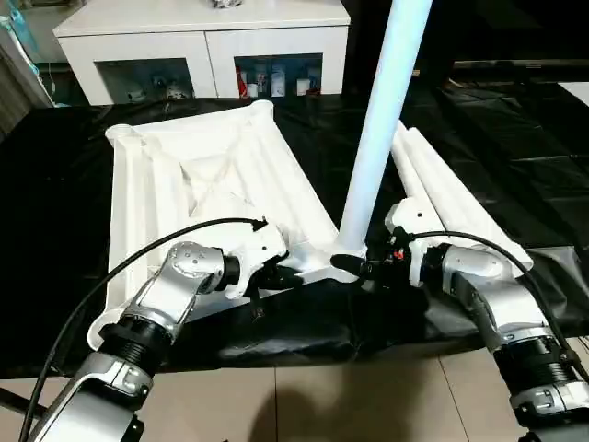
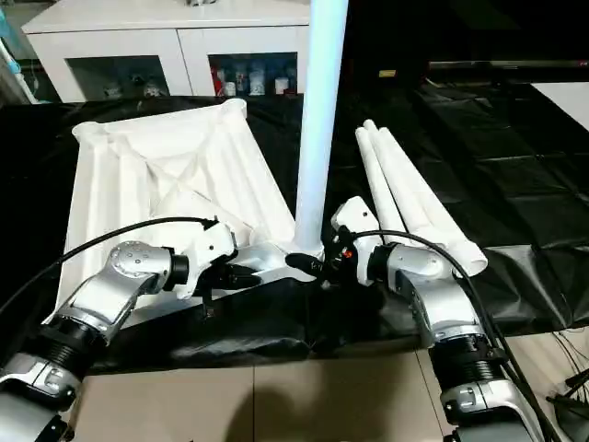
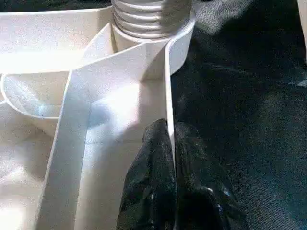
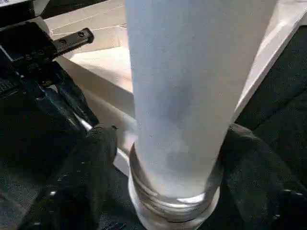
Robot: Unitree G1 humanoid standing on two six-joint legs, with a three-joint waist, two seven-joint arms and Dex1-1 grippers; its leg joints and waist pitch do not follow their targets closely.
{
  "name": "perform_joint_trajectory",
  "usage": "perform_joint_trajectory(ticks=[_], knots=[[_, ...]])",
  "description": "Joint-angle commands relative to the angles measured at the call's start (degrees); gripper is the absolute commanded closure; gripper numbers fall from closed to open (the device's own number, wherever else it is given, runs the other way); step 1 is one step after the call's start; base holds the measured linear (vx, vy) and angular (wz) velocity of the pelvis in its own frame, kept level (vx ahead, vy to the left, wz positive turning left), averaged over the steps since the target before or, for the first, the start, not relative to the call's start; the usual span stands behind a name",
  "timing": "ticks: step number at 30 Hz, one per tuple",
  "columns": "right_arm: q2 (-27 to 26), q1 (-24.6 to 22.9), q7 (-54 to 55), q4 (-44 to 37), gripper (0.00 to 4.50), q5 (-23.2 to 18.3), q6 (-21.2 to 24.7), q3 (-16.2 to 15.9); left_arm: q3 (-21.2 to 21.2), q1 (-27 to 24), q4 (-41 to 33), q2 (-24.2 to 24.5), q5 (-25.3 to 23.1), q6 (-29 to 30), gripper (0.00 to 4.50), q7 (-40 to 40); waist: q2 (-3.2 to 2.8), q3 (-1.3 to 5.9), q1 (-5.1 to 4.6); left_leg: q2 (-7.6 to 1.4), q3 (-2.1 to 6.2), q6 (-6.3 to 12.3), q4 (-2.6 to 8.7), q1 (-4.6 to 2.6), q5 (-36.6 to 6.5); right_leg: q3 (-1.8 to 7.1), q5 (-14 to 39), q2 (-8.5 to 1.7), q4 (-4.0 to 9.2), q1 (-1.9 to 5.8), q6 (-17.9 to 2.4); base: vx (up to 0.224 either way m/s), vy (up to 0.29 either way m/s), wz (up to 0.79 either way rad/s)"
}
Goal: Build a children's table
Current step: Rotate leg to tighten
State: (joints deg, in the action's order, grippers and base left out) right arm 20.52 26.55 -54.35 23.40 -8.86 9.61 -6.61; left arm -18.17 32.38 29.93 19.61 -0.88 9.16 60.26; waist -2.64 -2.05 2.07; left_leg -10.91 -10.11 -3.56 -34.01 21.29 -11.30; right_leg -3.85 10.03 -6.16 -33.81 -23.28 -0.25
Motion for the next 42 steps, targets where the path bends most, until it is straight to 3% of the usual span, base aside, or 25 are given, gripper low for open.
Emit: perform_joint_trajectory(ticks=[1, 8, 15, 18, 20, 24, 28, 35, 37, 40, 42], knots=[[-0.7, 0.2, -0.2, 1.3, 1.44, 0.8, -0.8, -1.2, 0.8, 0.4, -2.3, -0.1, 1.2, -0.9, 4.50, 0.5, 0.57, 3.77, 0.18, -1.63, 0.06, 7.35, 3.36, -0.35, -4.1, 1.73, 0.2, -1.77, 2.17, 3.53, -16.8, 0.000, 0.000, 0.00], [-1.6, 1.0, 0.2, 3.9, 2.08, 1.6, -2.2, -2.1, 0.7, 0.4, -2.4, -0.3, 1.1, -0.6, 4.50, 0.5, 0.66, 3.60, 0.07, -1.69, 0.09, 5.82, 3.58, -0.40, -7.1, 1.80, 3.9, -1.76, 2.40, 3.43, -16.0, 0.000, 0.000, 0.00], [-2.0, 1.7, 1.8, 6.0, 2.22, 3.0, -4.1, -2.1, 0.6, 0.4, -2.3, -0.4, 1.0, -0.5, 4.50, 0.4, 0.74, 3.62, -0.12, -1.58, 0.09, 6.05, 3.48, -0.26, -6.7, 1.81, 3.7, -1.80, 2.36, 3.48, -16.0, 0.000, 0.000, 0.00], [-1.9, 1.7, 0.9, 6.0, 1.66, 2.4, -3.5, -1.9, 0.6, 0.5, -2.1, -0.5, 1.0, -0.6, 4.50, 0.4, 0.54, 3.58, -0.16, -1.60, 0.11, 5.98, 3.51, -0.36, -7.2, 1.81, 4.3, -1.74, 2.42, 3.43, -16.0, 0.000, 0.000, 0.00], [-1.9, 1.6, 0.9, 6.2, 1.57, 2.5, -3.6, -2.0, 0.5, 0.7, -1.9, -0.6, 0.9, -0.7, 4.50, 0.4, 0.62, 3.66, -0.15, -1.62, 0.09, 5.87, 3.46, -0.38, -7.0, 1.83, 3.6, -1.69, 2.34, 3.42, -16.1, 0.000, 0.000, 0.00], [-2.0, 1.9, 1.9, 7.1, 1.57, 3.2, -4.9, -2.1, 0.5, 0.9, -1.7, -0.6, 0.9, -0.8, 4.50, 0.5, 0.51, 3.76, -0.06, -1.57, 0.06, 6.48, 3.30, -0.37, -5.8, 1.80, 1.3, -1.68, 2.13, 3.44, -16.7, 0.000, 0.000, 0.00], [-2.4, 2.4, 2.3, 8.4, 1.57, 3.6, -5.6, -2.1, 0.3, 1.1, -1.3, -0.6, 0.8, -1.0, 4.50, 0.4, 0.60, 3.59, -0.20, -1.61, 0.08, 5.91, 3.48, -0.34, -7.8, 1.77, 4.1, -1.75, 2.39, 3.46, -16.4, 0.000, 0.000, 0.00], [-2.9, 2.8, 2.6, 10.2, 1.57, 4.2, -6.7, -2.3, 0.3, 1.1, -1.3, -0.8, 0.7, -1.2, 4.50, 0.4, 0.90, 3.62, -0.30, -1.56, 0.06, 6.30, 3.39, -0.26, -7.1, 1.79, 3.9, -1.71, 2.32, 3.46, -16.3, 0.000, 0.000, 0.00], [-3.3, 3.1, 2.5, 10.7, 1.20, 3.4, -6.5, -1.7, 0.3, 1.1, -1.4, -0.8, 0.7, -1.2, 4.50, 0.4, 0.69, 3.58, -0.27, -1.61, 0.10, 6.05, 3.46, -0.34, -7.6, 1.82, 4.9, -1.76, 2.38, 3.42, -16.1, 0.000, 0.000, 0.00], [-3.2, 3.4, 2.6, 11.0, 1.16, 3.8, -6.8, -1.8, 0.2, 1.0, -1.6, -0.7, 0.8, -1.1, 4.50, 0.4, 0.68, 3.63, -0.24, -1.63, 0.04, 5.85, 3.42, -0.49, -7.6, 1.83, 4.6, -1.66, 2.37, 3.26, -16.4, 0.000, 0.000, 0.00], [-3.2, 3.5, 3.2, 11.2, 0.78, 4.3, -7.2, -1.9, 0.2, 1.0, -1.7, -0.7, 0.8, -1.0, 4.50, 0.4, 0.73, 3.68, -0.11, -1.59, 0.04, 5.82, 3.37, -0.38, -6.9, 1.83, 3.4, -1.68, 2.21, 3.38, -16.6, 0.000, 0.000, 0.00]])
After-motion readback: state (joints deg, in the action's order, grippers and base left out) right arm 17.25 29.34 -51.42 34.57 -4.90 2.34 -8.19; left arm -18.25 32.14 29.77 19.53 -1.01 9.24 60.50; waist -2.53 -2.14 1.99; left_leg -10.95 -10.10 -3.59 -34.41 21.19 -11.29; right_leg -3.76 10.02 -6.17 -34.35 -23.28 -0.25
